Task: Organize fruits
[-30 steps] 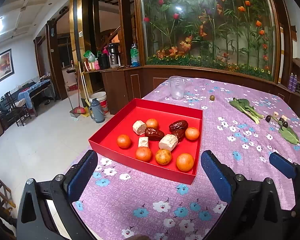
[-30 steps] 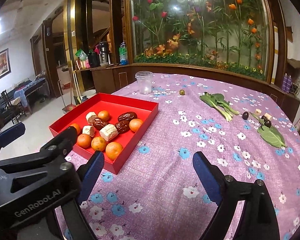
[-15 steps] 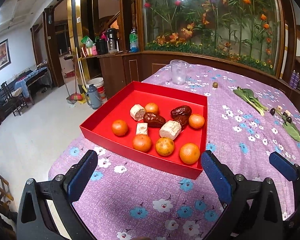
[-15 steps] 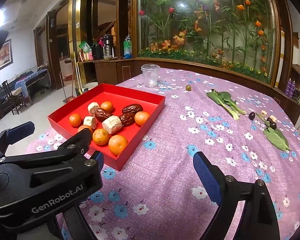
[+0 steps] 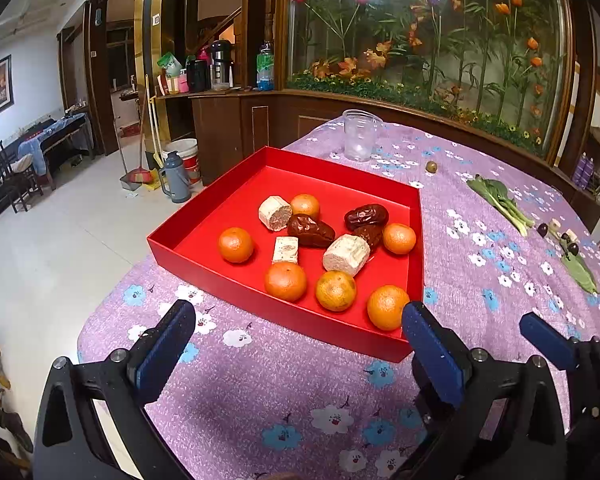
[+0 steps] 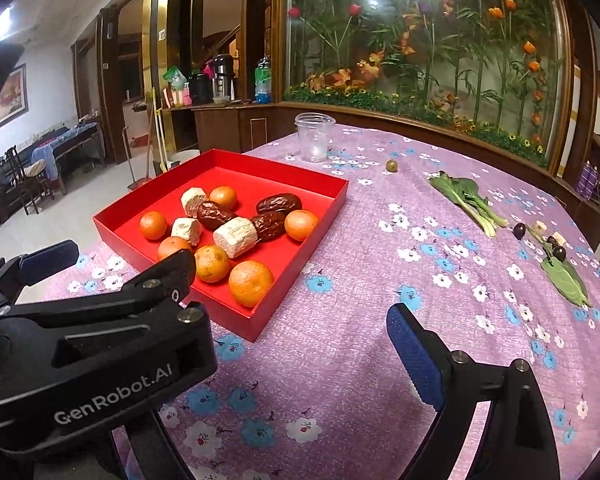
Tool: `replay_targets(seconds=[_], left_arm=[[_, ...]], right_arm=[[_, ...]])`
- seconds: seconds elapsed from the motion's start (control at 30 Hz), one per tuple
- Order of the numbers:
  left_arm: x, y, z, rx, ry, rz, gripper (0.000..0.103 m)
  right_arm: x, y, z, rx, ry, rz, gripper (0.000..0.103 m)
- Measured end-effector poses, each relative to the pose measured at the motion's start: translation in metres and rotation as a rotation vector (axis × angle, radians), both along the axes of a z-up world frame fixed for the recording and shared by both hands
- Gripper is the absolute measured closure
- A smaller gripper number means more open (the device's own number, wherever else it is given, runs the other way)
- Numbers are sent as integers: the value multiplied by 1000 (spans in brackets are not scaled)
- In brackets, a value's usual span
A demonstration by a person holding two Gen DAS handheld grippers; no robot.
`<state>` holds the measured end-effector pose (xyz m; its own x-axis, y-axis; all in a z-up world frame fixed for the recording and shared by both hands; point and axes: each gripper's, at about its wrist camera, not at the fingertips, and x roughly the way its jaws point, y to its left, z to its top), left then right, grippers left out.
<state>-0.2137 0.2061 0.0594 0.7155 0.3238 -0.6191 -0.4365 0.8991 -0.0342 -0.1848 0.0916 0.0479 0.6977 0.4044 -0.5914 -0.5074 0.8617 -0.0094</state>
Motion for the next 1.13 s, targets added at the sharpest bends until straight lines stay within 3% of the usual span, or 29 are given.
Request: replay_targets(seconds=[0.63, 0.87, 1.13], left_arm=[[8, 17, -6, -53, -16, -17, 0], [8, 24, 6, -30, -58, -10, 0], [9, 17, 20, -19, -39, -8, 0]], right_arm=[[8, 20, -5, -34, 18, 7, 9], [14, 29, 7, -43, -7, 34, 8], [22, 23, 16, 10, 40, 53, 8]])
